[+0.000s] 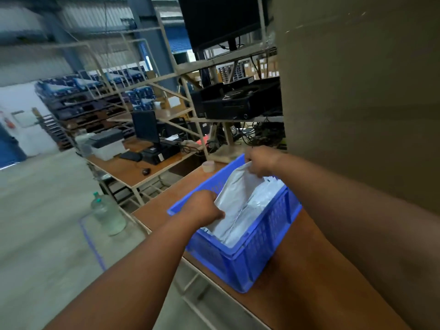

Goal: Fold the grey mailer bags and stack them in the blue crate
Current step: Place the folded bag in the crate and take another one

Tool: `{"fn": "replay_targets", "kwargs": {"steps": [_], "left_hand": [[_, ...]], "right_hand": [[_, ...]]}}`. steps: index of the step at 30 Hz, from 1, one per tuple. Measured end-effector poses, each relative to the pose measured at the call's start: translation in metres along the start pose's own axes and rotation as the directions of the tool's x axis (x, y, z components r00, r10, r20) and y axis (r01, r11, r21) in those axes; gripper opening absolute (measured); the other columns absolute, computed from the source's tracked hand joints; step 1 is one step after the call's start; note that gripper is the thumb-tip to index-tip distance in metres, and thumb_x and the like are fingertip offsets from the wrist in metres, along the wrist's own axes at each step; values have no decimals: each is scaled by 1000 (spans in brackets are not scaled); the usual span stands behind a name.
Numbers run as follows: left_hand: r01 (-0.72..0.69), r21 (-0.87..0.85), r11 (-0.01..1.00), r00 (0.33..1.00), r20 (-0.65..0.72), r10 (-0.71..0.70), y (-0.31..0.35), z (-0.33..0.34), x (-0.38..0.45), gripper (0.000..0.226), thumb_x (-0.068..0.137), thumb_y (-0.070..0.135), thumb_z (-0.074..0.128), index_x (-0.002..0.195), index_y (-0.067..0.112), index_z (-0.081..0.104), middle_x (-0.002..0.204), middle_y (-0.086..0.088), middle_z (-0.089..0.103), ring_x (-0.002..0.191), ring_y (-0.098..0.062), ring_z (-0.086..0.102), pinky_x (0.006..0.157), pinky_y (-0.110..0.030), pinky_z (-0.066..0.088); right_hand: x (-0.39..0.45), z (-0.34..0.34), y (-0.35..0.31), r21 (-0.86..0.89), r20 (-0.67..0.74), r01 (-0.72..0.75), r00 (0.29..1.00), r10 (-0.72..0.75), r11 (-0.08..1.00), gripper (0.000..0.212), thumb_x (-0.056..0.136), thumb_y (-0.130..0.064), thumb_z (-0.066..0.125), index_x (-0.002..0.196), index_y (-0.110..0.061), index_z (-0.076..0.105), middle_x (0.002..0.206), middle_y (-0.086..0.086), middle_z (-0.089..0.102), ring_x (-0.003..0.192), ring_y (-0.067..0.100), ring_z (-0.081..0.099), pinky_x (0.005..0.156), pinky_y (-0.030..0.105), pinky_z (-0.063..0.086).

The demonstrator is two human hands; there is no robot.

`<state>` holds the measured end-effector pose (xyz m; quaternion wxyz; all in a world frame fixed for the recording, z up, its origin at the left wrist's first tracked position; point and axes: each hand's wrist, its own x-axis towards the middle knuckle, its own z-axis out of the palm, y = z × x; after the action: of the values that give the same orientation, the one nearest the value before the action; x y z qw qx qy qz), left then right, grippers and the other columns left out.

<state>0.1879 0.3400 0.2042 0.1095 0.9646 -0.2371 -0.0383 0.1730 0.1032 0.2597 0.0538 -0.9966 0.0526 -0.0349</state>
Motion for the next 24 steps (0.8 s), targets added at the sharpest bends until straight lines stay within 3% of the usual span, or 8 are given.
{"fn": "replay_targets", "kwargs": {"steps": [3, 7, 10, 13, 16, 18, 21, 24], "left_hand": [[-14, 50, 999, 995, 99, 9, -3, 21, 17, 37, 81, 43, 87, 85, 13, 66, 91, -5, 67, 89, -26, 63, 72, -36, 50], [-108, 150, 983, 958, 282, 62, 9, 41, 32, 40, 84, 44, 86, 86, 13, 61, 91, -5, 58, 98, -30, 64, 65, -33, 39], [-138, 184, 973, 912, 406, 53, 11, 59, 45, 45, 81, 44, 90, 102, 11, 69, 104, -9, 67, 94, -29, 67, 68, -33, 48], [-175, 231, 957, 854, 519, 31, 14, 72, 55, 48, 81, 42, 90, 106, 6, 71, 91, -9, 67, 68, -24, 61, 66, -32, 51], [-241, 277, 930, 780, 625, 16, 19, 84, 63, 41, 87, 41, 86, 107, 5, 78, 75, -4, 68, 58, -18, 58, 60, -29, 50], [-283, 312, 907, 734, 679, -4, 20, 97, 69, 32, 91, 39, 82, 93, 7, 78, 71, -2, 64, 60, -18, 58, 76, -31, 52], [-360, 352, 864, 664, 747, -28, 19, 111, 78, 36, 97, 33, 76, 69, 12, 66, 71, -3, 61, 64, -19, 56, 86, -36, 50], [-444, 304, 843, 603, 797, 30, 22, 110, 79, 27, 102, 26, 70, 87, 5, 75, 72, -4, 59, 65, -19, 55, 78, -32, 49]], "right_hand": [[18, 14, -2, -123, 200, 26, 980, -1, 992, 28, 92, -5, 69, 113, -22, 60, 81, -4, 60, 58, 12, 50, 28, 16, 31], [39, 43, 8, -110, 365, 28, 931, 15, 994, 23, 97, -6, 66, 108, -20, 52, 73, -7, 59, 42, 2, 58, 35, 13, 38], [49, 70, 12, -135, 466, 32, 884, 35, 990, 9, 96, -12, 69, 102, -16, 64, 81, -5, 70, 60, 7, 71, 54, 20, 51], [57, 94, 11, -143, 544, 38, 838, 46, 989, 16, 94, -14, 73, 85, -20, 61, 88, 4, 73, 85, 23, 79, 67, 28, 57], [64, 113, 7, -209, 601, 77, 797, 66, 975, 11, 94, -19, 73, 89, -19, 64, 79, -2, 66, 75, 19, 68, 47, 21, 47], [69, 126, 2, -270, 625, 114, 776, 84, 956, 6, 95, -21, 71, 97, -19, 67, 75, -5, 61, 63, 13, 56, 43, 23, 42], [77, 150, -4, -333, 678, 169, 727, 110, 928, 5, 95, -21, 72, 98, -18, 69, 75, -4, 61, 59, 10, 52, 50, 22, 41], [81, 164, -14, -371, 682, 151, 714, 158, 916, 11, 90, -28, 76, 85, -18, 74, 76, 0, 69, 66, 20, 59, 67, 29, 55]]}}
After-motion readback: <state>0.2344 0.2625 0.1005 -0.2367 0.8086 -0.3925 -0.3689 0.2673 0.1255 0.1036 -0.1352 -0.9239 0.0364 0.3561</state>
